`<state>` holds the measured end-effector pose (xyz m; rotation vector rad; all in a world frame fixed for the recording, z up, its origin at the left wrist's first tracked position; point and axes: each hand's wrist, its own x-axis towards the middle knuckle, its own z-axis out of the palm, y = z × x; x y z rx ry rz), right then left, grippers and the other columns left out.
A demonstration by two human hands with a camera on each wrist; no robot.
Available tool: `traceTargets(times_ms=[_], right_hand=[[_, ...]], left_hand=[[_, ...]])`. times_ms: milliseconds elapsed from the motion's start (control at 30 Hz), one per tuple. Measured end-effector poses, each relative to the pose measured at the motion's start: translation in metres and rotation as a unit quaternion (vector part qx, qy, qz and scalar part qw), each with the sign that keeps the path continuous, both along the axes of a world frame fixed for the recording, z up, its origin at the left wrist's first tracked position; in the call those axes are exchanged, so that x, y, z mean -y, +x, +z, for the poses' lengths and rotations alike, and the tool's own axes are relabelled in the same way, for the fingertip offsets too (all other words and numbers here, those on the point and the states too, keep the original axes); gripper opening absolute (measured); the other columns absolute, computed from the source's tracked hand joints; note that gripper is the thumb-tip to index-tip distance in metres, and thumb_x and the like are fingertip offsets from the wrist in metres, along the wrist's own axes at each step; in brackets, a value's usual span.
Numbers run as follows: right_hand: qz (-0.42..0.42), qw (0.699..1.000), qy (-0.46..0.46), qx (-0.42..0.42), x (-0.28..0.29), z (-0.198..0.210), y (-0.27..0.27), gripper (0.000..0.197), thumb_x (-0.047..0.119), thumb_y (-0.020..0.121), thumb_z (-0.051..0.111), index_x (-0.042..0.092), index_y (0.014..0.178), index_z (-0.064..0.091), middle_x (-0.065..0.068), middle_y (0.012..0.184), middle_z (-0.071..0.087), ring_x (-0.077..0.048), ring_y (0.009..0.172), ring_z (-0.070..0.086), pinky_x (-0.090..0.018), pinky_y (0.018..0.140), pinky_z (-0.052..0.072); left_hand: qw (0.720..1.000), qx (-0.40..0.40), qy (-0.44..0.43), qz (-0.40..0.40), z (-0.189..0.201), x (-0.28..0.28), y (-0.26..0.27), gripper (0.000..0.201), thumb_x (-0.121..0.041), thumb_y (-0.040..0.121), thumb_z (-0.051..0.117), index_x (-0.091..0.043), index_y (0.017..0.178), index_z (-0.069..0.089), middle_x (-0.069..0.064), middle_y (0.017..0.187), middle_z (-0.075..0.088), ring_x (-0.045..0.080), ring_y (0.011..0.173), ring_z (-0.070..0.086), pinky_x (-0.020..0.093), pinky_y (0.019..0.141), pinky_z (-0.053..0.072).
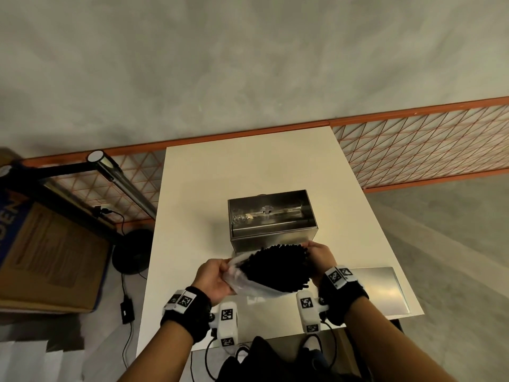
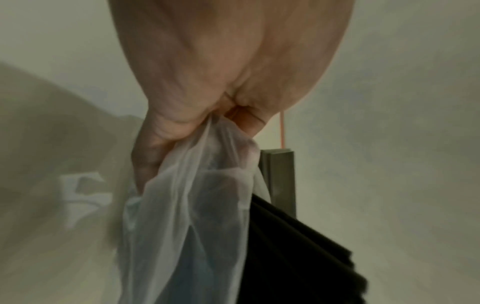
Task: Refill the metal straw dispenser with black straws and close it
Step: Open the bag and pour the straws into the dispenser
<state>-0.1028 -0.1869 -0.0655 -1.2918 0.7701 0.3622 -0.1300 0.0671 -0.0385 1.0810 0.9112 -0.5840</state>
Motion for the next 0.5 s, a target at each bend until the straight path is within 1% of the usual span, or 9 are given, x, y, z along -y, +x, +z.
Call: traceTargets(times_ms=[67, 100, 167, 233, 300, 367, 400, 433, 500], right_hand=[[0.016, 0.999, -0.031, 0.000, -0.004, -0.006, -0.003, 0.026, -0.012, 0.082, 0.046, 0.002, 0.080, 0.067, -0.017, 0.068, 0.058, -0.023, 0.058, 0.051, -0.027, 0.051, 0.037], [0.016, 1.000, -0.025, -0.001, -0.006, -0.008, -0.005, 0.030, -0.015, 0.081, 0.042, 0.003, 0.079, 0.066, -0.016, 0.068, 0.057, -0.022, 0.056, 0.050, -0.027, 0.051, 0.035], [0.010, 1.000, 0.010, 0.007, -0.007, -0.009, -0.006, 0.029, -0.015, 0.082, 0.044, 0.005, 0.079, 0.065, -0.013, 0.067, 0.054, -0.020, 0.053, 0.045, -0.026, 0.052, 0.032], [0.007, 0.999, 0.044, 0.029, -0.005, -0.008, -0.006, 0.021, -0.009, 0.086, 0.051, 0.005, 0.085, 0.068, -0.013, 0.072, 0.058, -0.021, 0.059, 0.047, -0.027, 0.054, 0.035], [0.002, 0.996, 0.074, 0.046, -0.001, -0.006, -0.005, 0.024, -0.007, 0.088, 0.049, 0.005, 0.094, 0.070, -0.014, 0.079, 0.062, -0.022, 0.065, 0.054, -0.028, 0.058, 0.043], [0.002, 0.992, 0.113, 0.058, 0.003, -0.004, -0.006, 0.037, -0.012, 0.088, 0.041, 0.004, 0.105, 0.069, -0.016, 0.090, 0.068, -0.025, 0.079, 0.063, -0.033, 0.067, 0.051], [0.015, 0.989, 0.132, 0.066, 0.005, -0.006, -0.008, 0.043, -0.015, 0.088, 0.038, 0.004, 0.111, 0.068, -0.016, 0.099, 0.070, -0.027, 0.088, 0.066, -0.036, 0.073, 0.053], [0.037, 0.987, 0.141, 0.074, 0.006, -0.007, -0.010, 0.049, -0.019, 0.086, 0.036, 0.004, 0.118, 0.065, -0.015, 0.108, 0.071, -0.029, 0.097, 0.067, -0.038, 0.077, 0.054], [0.101, 0.979, 0.148, 0.101, 0.007, -0.010, -0.015, 0.059, -0.023, 0.083, 0.040, 0.008, 0.129, 0.059, -0.013, 0.122, 0.068, -0.030, 0.110, 0.065, -0.039, 0.081, 0.055]], left_hand=[[1.000, -0.015, 0.024, 0.012, -0.008, -0.003, -0.002, 0.046, 0.004, 0.072, 0.040, 0.001, 0.110, 0.066, 0.024, 0.115, 0.063, 0.038, 0.100, 0.058, 0.051, 0.081, 0.050], [0.999, -0.009, 0.040, 0.004, -0.012, -0.003, -0.001, 0.044, 0.006, 0.077, 0.041, -0.002, 0.112, 0.065, 0.025, 0.117, 0.062, 0.039, 0.103, 0.057, 0.050, 0.082, 0.049], [0.994, 0.022, 0.099, -0.034, -0.013, -0.001, -0.001, 0.044, 0.007, 0.089, 0.040, -0.012, 0.124, 0.059, 0.020, 0.125, 0.058, 0.038, 0.110, 0.053, 0.048, 0.081, 0.050], [0.979, 0.055, 0.170, -0.093, -0.013, -0.004, 0.000, 0.055, 0.007, 0.091, 0.042, -0.019, 0.139, 0.050, 0.016, 0.137, 0.052, 0.033, 0.119, 0.051, 0.046, 0.081, 0.052], [0.944, 0.112, 0.242, -0.195, -0.011, -0.009, 0.000, 0.066, 0.004, 0.090, 0.052, -0.027, 0.148, 0.042, 0.011, 0.149, 0.046, 0.030, 0.127, 0.050, 0.043, 0.089, 0.052], [0.883, 0.177, 0.290, -0.325, -0.012, -0.015, -0.002, 0.083, -0.005, 0.087, 0.067, -0.030, 0.157, 0.029, 0.007, 0.157, 0.034, 0.029, 0.141, 0.043, 0.036, 0.096, 0.050], [0.857, 0.203, 0.291, -0.373, -0.011, -0.015, -0.003, 0.095, -0.013, 0.082, 0.076, -0.031, 0.159, 0.024, 0.006, 0.159, 0.029, 0.029, 0.146, 0.038, 0.033, 0.101, 0.049], [0.837, 0.224, 0.287, -0.408, -0.012, -0.013, -0.006, 0.109, -0.026, 0.073, 0.084, -0.033, 0.160, 0.018, 0.006, 0.161, 0.025, 0.027, 0.149, 0.033, 0.034, 0.108, 0.046], [0.804, 0.251, 0.291, -0.454, -0.011, 0.000, -0.011, 0.134, -0.055, 0.055, 0.090, -0.036, 0.161, 0.010, 0.002, 0.162, 0.021, 0.023, 0.151, 0.030, 0.045, 0.120, 0.038]])
